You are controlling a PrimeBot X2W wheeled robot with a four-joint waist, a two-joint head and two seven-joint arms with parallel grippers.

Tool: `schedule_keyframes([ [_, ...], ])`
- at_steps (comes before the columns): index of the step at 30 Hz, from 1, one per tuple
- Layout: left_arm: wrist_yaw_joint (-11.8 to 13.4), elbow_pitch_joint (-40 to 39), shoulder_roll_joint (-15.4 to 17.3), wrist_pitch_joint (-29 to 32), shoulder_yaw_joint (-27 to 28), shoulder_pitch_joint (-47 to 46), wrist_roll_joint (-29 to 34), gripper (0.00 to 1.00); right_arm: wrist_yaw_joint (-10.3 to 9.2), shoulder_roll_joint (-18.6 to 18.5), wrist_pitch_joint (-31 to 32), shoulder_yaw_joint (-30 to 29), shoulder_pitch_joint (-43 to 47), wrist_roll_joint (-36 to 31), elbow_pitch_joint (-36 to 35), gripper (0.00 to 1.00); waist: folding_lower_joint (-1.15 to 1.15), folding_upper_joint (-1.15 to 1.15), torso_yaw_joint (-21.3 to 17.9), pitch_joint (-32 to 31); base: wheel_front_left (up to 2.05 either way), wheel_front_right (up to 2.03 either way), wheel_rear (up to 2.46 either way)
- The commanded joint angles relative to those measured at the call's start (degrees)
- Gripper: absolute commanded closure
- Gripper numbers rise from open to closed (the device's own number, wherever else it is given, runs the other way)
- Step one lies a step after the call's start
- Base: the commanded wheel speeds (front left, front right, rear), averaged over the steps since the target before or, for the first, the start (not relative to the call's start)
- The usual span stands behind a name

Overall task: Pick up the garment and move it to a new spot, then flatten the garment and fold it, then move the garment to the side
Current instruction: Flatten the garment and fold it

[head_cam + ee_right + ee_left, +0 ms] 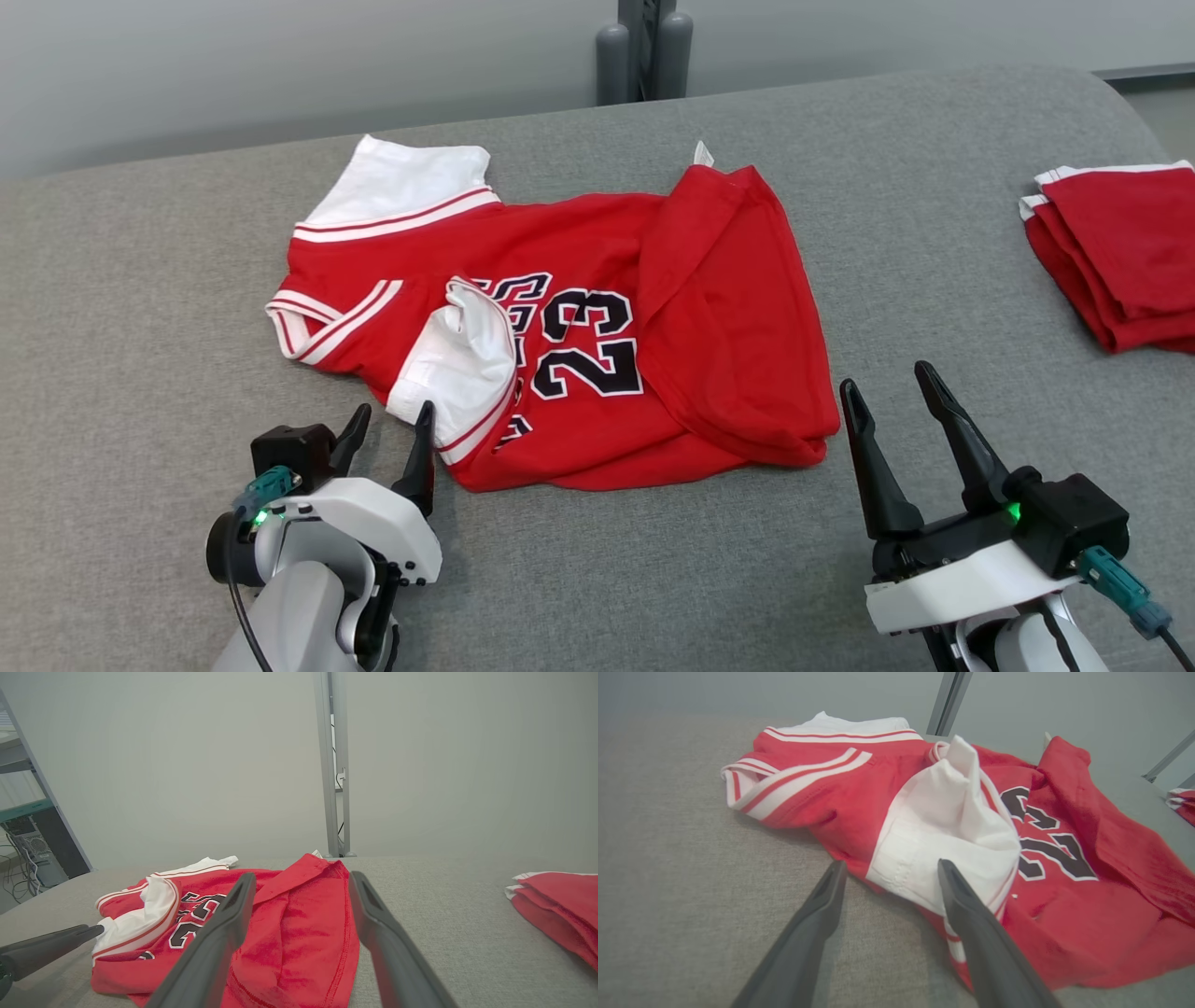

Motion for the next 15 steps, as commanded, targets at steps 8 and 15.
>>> schedule_keyframes([
  [8, -0.75, 5.38, 0.23, -1.56, 0.45, -3.57, -0.87, 0.0, -0.03, -0.28, -0.25, 0.16, -0.13, 0.01, -0.16, 0.0, 0.0, 0.0, -1.51, 0.96, 0.0, 0.0, 0.0],
  [15, -2.26, 8.48, 0.09, -2.23, 0.15, -5.28, -1.85, 1.0, -0.03, -0.28, -0.25, 0.43, -0.28, -0.19, 0.25, 0.0, 0.0, 0.0, -1.23, 1.27, 0.0, 0.0, 0.0],
])
